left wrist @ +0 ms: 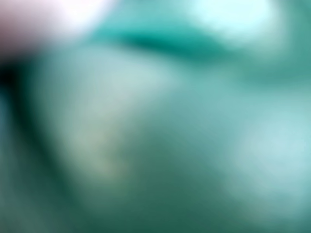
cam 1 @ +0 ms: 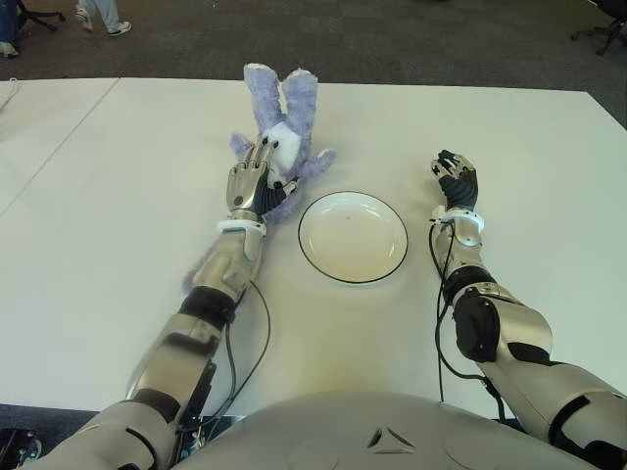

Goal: Put the doll into the plate.

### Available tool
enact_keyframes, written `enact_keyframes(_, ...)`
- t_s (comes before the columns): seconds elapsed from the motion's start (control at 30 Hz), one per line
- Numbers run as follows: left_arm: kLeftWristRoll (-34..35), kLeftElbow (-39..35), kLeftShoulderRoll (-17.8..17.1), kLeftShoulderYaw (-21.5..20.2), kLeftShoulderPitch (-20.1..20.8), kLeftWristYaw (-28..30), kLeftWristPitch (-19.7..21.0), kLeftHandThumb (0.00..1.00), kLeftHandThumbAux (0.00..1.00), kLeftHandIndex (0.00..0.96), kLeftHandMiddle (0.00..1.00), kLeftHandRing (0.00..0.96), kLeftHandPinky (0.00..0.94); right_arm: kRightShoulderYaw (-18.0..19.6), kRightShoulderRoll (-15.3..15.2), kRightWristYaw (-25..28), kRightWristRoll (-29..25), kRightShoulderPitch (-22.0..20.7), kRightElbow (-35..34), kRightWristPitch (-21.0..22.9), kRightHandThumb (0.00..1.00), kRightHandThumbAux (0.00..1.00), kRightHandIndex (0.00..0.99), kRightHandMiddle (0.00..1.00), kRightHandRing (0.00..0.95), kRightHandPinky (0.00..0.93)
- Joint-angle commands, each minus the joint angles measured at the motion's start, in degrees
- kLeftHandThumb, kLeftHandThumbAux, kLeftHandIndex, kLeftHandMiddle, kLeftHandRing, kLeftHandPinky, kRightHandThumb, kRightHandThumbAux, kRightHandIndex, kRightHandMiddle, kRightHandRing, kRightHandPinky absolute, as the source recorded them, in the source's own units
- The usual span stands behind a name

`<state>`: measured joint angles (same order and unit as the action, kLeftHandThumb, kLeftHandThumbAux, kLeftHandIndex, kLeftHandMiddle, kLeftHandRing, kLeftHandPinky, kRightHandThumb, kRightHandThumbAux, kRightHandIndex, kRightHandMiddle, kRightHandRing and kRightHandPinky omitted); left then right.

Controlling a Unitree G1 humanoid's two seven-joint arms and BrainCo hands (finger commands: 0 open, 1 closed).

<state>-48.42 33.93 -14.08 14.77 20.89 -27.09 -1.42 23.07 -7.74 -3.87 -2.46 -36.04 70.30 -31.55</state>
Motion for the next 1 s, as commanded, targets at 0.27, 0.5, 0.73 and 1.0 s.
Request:
enact_keyframes(0.27,6.7,4.1,-1.7,-0.1,-3.7,7.4,1.8,0.737,0.681,0.436,0.686,0.685,0.691,2.1,2.9,0.8,-1.7,11.6,7.7,8.2,0.701,0.728,0.412,0.183,0.149,0.178)
enact_keyframes(0.5,9.4,2.0,-0.7,-0.8,-4.2,7.6,3.5,0.741,0.688,0.441,0.758,0.76,0.783,2.6,2.7,1.2,-2.3,11.7,7.7,8.0,0.701,0.727,0.413,0.184,0.153,0.187)
enact_keyframes(0.73,10.5,0.4,-0.2,-0.8,-4.3,7.3,5.7,0.746,0.69,0.443,0.792,0.796,0.809,2.6,2.5,1.5,-2.4,11.7,7.7,7.9,0.7,0.727,0.413,0.19,0.163,0.195)
enact_keyframes(1.0,10.6,-1.5,0.2,-1.0,-4.4,7.1,8.4,0.747,0.69,0.443,0.802,0.807,0.82,2.7,2.2,2.2,-2.3,11.8,7.7,7.6,0.698,0.727,0.414,0.192,0.159,0.177)
